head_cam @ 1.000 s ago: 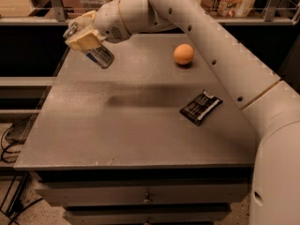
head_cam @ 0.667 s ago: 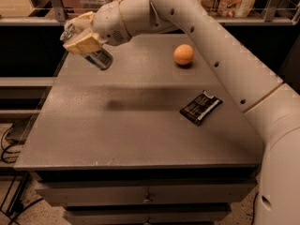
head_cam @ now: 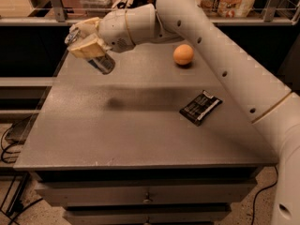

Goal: Place redbull can upright

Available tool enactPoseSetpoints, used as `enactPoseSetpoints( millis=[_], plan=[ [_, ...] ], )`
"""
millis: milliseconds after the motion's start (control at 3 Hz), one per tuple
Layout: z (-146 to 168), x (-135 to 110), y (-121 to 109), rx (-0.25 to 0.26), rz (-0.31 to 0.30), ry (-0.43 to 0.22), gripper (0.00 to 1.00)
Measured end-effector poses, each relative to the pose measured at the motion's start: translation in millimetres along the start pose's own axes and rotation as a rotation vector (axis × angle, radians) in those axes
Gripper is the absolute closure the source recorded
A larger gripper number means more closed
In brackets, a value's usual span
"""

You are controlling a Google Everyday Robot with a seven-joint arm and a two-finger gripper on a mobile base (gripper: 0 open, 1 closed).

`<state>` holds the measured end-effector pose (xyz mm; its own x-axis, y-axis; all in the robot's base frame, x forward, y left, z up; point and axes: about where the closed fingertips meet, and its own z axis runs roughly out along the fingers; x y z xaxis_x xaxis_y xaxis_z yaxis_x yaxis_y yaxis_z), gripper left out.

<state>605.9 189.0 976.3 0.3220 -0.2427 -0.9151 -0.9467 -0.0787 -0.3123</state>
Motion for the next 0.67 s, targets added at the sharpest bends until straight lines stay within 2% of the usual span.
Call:
enactPoseSetpoints(
  millis=[667],
  plan=[
    [-25,9,4,0.150,-0.047,-0.140,1.00]
  ],
)
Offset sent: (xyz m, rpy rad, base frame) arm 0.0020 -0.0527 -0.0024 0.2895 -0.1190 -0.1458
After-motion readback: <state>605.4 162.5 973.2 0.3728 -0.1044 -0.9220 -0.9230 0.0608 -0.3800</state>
